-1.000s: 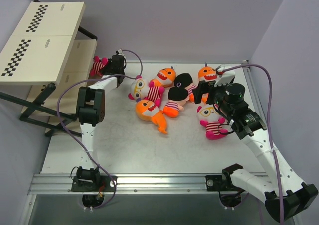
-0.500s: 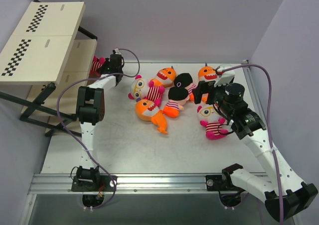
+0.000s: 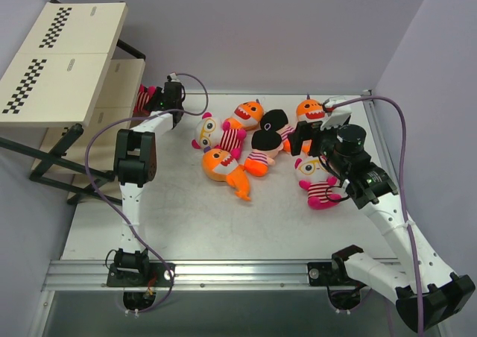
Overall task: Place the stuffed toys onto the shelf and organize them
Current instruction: Place the stuffed toy onto shelf
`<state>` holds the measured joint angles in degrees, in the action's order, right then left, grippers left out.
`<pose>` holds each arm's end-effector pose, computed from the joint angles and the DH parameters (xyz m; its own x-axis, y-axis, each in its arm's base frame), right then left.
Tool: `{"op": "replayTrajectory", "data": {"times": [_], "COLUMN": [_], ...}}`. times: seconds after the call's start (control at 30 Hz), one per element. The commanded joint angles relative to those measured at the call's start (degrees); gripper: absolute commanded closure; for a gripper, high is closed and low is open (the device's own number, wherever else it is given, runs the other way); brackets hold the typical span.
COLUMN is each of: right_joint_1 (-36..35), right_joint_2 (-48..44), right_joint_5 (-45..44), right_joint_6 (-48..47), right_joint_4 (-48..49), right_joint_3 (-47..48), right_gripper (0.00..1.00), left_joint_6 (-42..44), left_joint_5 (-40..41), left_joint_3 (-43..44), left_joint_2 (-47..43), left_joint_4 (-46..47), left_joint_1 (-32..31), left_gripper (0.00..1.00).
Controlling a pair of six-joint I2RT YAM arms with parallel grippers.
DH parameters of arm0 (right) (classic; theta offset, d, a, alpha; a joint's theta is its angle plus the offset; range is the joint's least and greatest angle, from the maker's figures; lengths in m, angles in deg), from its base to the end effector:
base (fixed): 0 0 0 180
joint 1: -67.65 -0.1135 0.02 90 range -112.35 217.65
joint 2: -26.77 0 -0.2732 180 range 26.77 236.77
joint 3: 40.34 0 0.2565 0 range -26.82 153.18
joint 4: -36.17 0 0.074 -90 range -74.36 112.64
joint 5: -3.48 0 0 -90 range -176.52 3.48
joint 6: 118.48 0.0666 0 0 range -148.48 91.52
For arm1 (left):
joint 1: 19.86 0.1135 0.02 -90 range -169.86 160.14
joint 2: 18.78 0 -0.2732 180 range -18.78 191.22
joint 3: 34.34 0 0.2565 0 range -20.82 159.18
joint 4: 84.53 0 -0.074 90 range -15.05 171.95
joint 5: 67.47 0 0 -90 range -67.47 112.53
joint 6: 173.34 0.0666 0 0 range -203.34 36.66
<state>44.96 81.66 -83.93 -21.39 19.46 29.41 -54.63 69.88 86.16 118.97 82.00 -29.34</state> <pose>0.2306 0.0997 0.3982 -0.0823 0.0993 -0.9917 -0.4201 0.8989 0.1248 0.5699 -0.0455 0.1603 -0.6879 0.4448 -0.5735 -0.2071 0.6370 0.7425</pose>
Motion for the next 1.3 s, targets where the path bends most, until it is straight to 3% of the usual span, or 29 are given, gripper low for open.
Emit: {"op": "replayTrajectory", "data": {"times": [0.0,0.27,0.6,0.67,1.03,1.27], "right_joint_1": [0.5,0.5,0.5,0.5,0.5,0.5], "right_joint_2": [-0.8,-1.4,-1.2,-1.4,-1.3,-1.4], "right_joint_5": [-0.1,-0.2,-0.2,-0.2,-0.1,-0.3], "right_joint_6": [-0.9,-0.9,-0.9,-0.9,-0.9,-0.7], "right_joint_4": [2.3,1.9,1.7,1.5,1.4,0.9], "right_joint_3": [-0.2,-0.2,-0.1,-0.2,0.0,-0.2], "right_gripper": [0.0,0.01,0.01,0.01,0.01,0.01], "left_joint_6": [-1.9,-2.7,-4.4,-4.5,-7.2,-8.0], "left_joint_5": [-0.3,0.7,2.7,2.7,0.1,-0.2], "left_joint_3": [3.0,4.7,6.3,6.7,7.4,8.4], "left_joint_2": [-0.3,0.8,1.6,1.9,1.6,1.6], "left_joint_4": [0.0,-3.0,-4.7,-5.1,-6.7,-7.2], "left_joint_1": [0.9,1.6,2.4,2.3,1.9,1.8], "left_gripper": [0.67,0.86,0.91,0.91,0.67,0.66]}}
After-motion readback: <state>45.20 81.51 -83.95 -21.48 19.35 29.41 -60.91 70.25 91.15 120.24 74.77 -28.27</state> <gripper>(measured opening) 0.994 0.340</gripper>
